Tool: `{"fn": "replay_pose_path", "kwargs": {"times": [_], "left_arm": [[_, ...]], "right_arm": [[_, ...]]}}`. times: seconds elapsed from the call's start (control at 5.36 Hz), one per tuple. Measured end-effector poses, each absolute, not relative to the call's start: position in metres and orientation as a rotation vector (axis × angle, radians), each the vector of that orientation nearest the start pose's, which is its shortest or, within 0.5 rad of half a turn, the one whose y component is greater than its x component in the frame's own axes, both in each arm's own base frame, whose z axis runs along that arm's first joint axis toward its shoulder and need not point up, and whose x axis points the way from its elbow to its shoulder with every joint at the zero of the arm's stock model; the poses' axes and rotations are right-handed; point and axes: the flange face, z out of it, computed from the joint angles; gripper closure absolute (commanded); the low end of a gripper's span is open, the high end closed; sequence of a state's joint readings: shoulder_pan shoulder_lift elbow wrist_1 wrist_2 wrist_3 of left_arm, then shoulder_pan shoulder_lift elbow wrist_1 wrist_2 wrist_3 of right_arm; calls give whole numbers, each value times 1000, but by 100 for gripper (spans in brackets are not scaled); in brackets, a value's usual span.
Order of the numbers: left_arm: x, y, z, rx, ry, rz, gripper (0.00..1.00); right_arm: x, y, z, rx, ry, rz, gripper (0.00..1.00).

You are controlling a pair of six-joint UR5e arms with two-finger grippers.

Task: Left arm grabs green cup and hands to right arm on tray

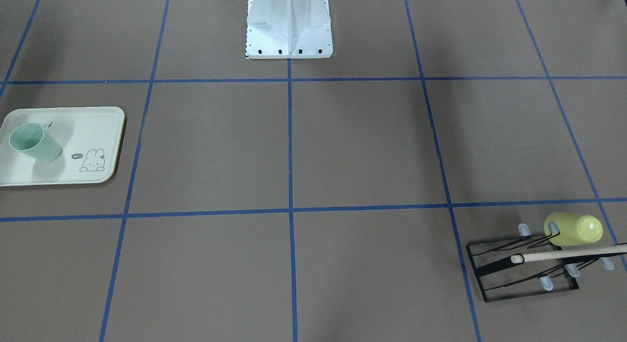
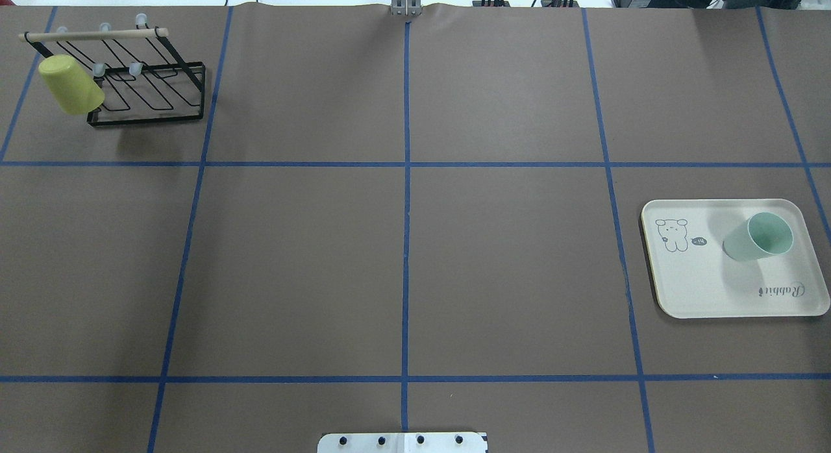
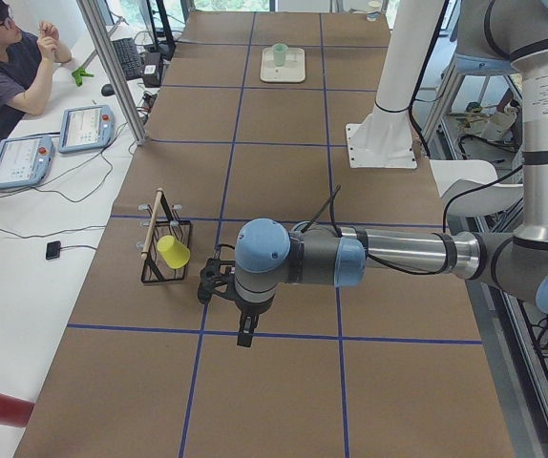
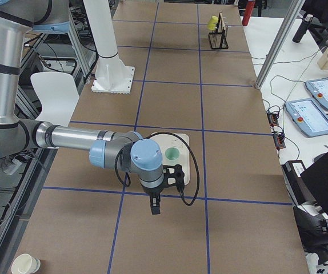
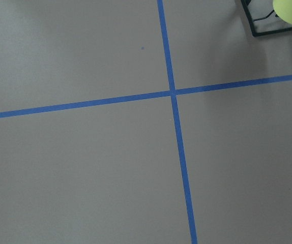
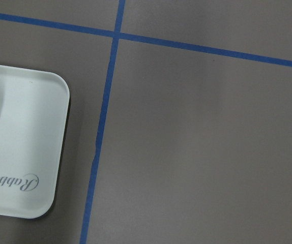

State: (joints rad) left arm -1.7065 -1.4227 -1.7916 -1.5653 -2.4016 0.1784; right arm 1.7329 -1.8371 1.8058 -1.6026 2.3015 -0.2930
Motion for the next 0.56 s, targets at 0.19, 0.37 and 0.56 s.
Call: {"fn": "replay_pose_path", "kwargs": {"times": [0.19,0.37,0.56], "left_arm": [[-116,-419,612,197,844,69,0],[-114,-419,613,195,862,67,0],[-115,-417,614,195,869,65,0]], "right_arm": [[126,-358,668,100,-726,-100,0],[126,-359,668,98,-726,-99,0],[124,-361,666,97,-726,-95,0]]}}
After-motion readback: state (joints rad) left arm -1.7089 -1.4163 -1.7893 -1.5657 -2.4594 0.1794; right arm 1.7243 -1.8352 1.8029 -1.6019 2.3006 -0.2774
